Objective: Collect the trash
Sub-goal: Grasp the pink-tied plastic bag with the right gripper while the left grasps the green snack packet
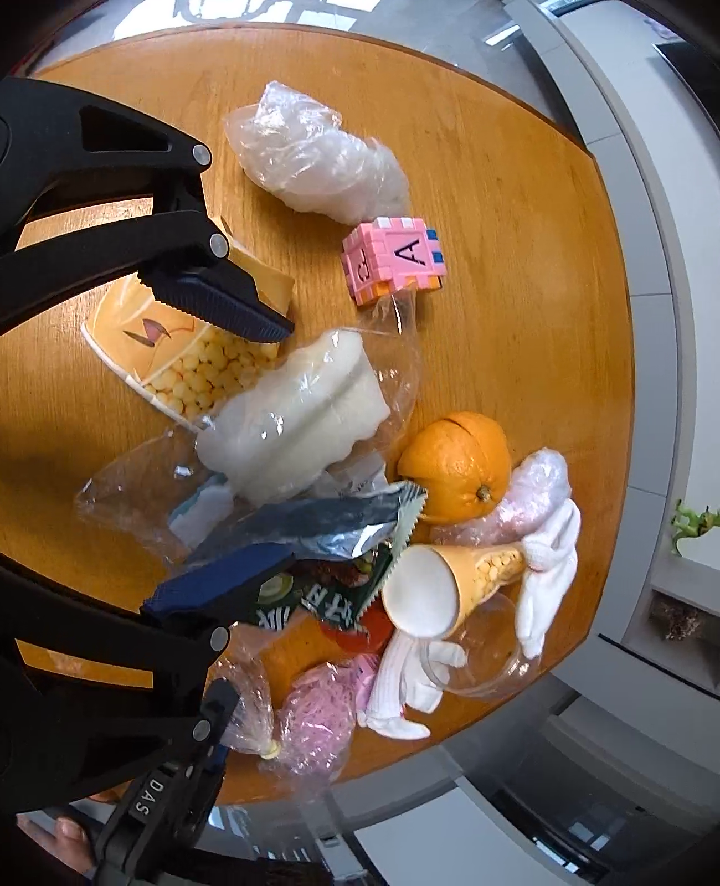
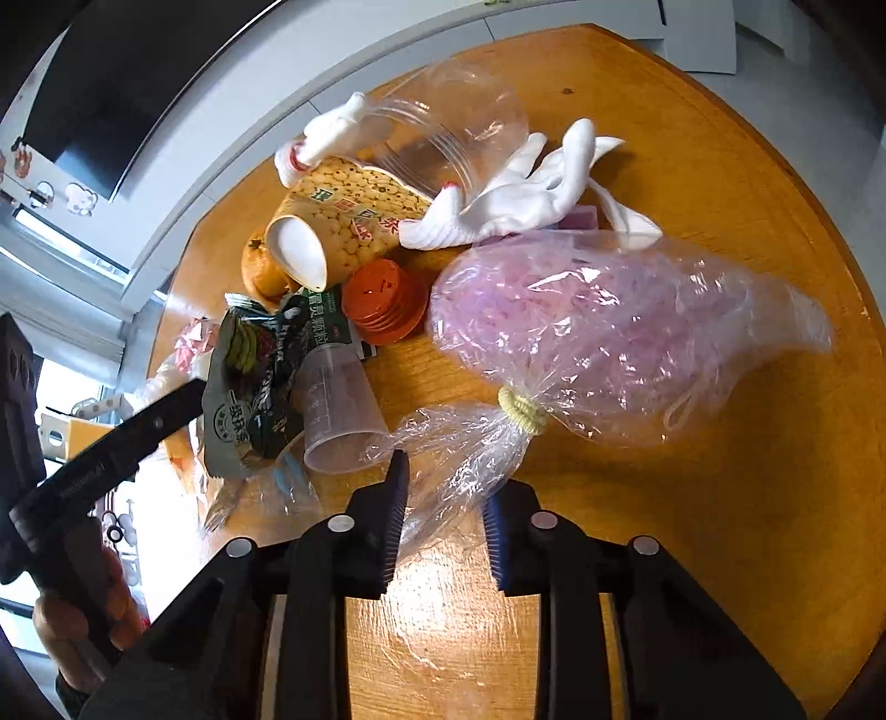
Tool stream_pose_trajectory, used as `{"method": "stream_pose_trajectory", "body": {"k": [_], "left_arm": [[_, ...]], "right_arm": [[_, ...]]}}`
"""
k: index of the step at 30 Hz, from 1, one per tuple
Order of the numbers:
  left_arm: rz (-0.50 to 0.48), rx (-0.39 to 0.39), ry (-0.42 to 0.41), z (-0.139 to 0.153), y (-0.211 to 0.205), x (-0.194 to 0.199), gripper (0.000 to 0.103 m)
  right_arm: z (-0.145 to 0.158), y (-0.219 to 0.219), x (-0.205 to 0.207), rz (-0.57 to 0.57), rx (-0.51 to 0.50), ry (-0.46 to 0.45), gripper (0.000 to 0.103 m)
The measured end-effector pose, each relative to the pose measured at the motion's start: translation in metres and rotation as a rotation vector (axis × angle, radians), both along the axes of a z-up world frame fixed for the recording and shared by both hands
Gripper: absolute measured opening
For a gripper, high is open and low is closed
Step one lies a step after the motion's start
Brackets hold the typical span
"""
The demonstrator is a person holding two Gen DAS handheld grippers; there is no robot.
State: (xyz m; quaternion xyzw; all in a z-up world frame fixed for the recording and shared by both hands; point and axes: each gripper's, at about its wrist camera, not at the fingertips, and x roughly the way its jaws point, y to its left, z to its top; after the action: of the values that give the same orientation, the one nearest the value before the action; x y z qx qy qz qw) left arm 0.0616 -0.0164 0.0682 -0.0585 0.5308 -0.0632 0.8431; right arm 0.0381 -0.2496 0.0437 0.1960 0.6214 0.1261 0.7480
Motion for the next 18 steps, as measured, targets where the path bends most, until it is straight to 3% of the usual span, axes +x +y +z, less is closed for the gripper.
{"method": "stream_pose_trajectory", "body": {"k": [4, 9, 12, 13, 18], "left_arm": [[-0.087, 0.034, -0.014, 0.014, -0.028, 0.002, 0.075], [-0.157, 0.121, 0.010, 0.004, -0.064, 0.014, 0.075], [-0.163, 0.108, 0.065, -0.010, -0.068, 0.022, 0.017], [-0.159, 0.093, 0.072, -0.015, -0.068, 0.023, 0.006], [-0.141, 0.008, 0.031, -0.009, -0.059, 0.012, 0.002]], "right_arm": [[0.012, -0.011, -0.011, -0.002, 0.032, -0.018, 0.026], [0.020, -0.026, -0.008, -0.006, 0.034, -0.037, 0.026], [0.029, -0.033, -0.010, -0.013, 0.037, -0.043, 0.026], [0.031, -0.036, -0.013, -0.015, 0.037, -0.047, 0.025], [0.045, -0.051, -0.024, -0.031, 0.037, -0.078, 0.025]]}}
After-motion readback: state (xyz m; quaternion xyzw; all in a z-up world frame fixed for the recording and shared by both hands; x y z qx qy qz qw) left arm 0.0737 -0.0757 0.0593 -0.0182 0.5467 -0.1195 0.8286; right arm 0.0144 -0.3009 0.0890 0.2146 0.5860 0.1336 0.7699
